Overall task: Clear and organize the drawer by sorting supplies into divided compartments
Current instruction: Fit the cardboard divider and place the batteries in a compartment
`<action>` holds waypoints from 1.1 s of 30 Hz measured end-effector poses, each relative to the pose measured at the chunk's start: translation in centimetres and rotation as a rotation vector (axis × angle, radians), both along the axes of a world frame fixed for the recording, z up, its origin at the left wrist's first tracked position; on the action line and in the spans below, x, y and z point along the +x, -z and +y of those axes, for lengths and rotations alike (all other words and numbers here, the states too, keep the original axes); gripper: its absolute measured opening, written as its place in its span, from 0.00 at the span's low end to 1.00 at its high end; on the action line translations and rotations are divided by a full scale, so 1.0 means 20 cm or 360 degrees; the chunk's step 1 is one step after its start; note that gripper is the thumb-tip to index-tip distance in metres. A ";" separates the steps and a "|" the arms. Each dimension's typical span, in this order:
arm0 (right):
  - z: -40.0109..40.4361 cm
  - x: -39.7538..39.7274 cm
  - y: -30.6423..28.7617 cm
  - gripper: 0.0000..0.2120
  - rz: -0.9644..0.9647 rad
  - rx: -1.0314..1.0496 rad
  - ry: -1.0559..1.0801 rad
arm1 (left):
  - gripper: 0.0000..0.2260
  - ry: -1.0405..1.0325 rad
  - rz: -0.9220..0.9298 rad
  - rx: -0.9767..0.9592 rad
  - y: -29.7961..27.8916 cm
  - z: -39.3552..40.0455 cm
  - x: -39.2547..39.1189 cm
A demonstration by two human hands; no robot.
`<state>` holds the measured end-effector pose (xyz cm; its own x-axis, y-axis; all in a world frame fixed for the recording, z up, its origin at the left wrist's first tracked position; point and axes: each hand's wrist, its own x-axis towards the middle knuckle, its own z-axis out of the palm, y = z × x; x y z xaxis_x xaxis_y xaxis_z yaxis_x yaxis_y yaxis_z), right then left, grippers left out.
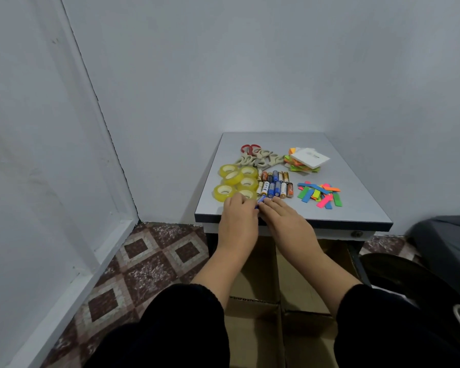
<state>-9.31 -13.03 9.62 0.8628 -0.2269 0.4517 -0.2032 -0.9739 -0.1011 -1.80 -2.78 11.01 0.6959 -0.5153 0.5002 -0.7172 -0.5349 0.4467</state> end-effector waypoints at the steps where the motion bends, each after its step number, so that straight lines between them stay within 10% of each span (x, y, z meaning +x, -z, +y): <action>1: 0.00 0.00 0.01 0.25 -0.0007 -0.0016 -0.0003 | 0.10 -0.0006 0.0007 -0.0006 0.00 0.00 0.00; 33: -0.06 -0.04 0.06 0.28 -0.0391 -0.0186 -0.0227 | 0.11 -0.0059 0.0318 -0.0231 -0.01 0.04 -0.03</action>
<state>-10.02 -14.28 8.46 0.7438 -0.0455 0.6668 -0.0469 -0.9988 -0.0159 -2.49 -1.93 11.19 0.8054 -0.4204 0.4178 -0.5880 -0.4788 0.6519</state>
